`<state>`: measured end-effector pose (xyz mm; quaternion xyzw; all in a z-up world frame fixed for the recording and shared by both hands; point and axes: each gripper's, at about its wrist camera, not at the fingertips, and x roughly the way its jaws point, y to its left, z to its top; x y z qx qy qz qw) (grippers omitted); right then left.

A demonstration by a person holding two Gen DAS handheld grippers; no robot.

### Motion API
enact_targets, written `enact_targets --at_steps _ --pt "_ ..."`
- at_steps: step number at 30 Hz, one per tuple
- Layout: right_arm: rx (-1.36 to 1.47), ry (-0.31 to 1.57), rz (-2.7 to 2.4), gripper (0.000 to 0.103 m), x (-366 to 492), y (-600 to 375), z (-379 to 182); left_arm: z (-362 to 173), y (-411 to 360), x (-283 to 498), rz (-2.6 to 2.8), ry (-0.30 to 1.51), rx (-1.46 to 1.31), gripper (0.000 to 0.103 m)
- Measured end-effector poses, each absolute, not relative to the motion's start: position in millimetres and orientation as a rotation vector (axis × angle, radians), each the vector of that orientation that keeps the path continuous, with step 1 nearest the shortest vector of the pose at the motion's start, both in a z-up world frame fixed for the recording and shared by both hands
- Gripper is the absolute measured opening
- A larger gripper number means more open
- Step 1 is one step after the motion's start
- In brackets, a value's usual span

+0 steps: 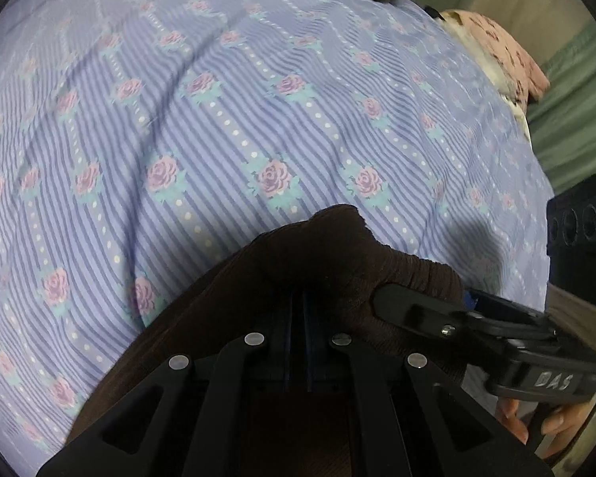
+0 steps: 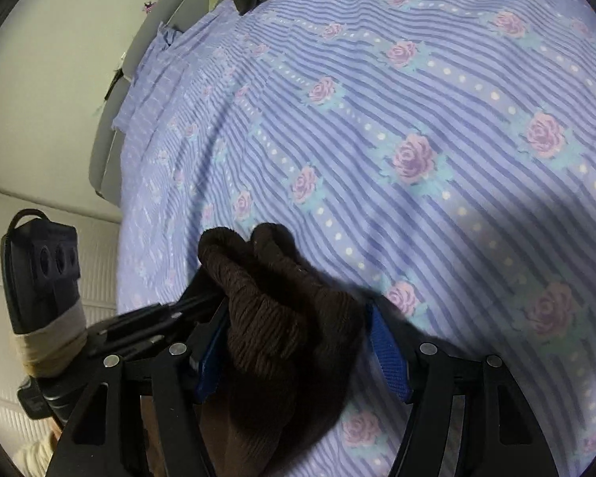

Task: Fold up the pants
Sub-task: 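Grasp the cuff ends with the right tool and fold them over the bundle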

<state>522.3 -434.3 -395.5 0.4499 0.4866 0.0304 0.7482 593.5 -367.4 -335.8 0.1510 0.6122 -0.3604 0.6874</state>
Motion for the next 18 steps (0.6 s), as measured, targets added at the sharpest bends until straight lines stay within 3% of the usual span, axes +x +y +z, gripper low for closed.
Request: enact_targets --at_steps 4,6,8,18 --pt "0.961 1.079 0.042 0.042 528 -430 -379 -323 -358 596 -0.799 1.395 0.275 0.008" --pt "0.933 1.066 0.028 0.042 522 -429 -362 -298 -345 591 -0.804 1.346 0.230 0.011" --pt "0.866 1.039 0.008 0.042 516 -422 -333 -266 -316 583 -0.791 1.267 0.152 0.025" --pt "0.446 0.901 0.013 0.042 500 -342 -177 -194 -127 515 -0.458 1.185 0.046 0.026"
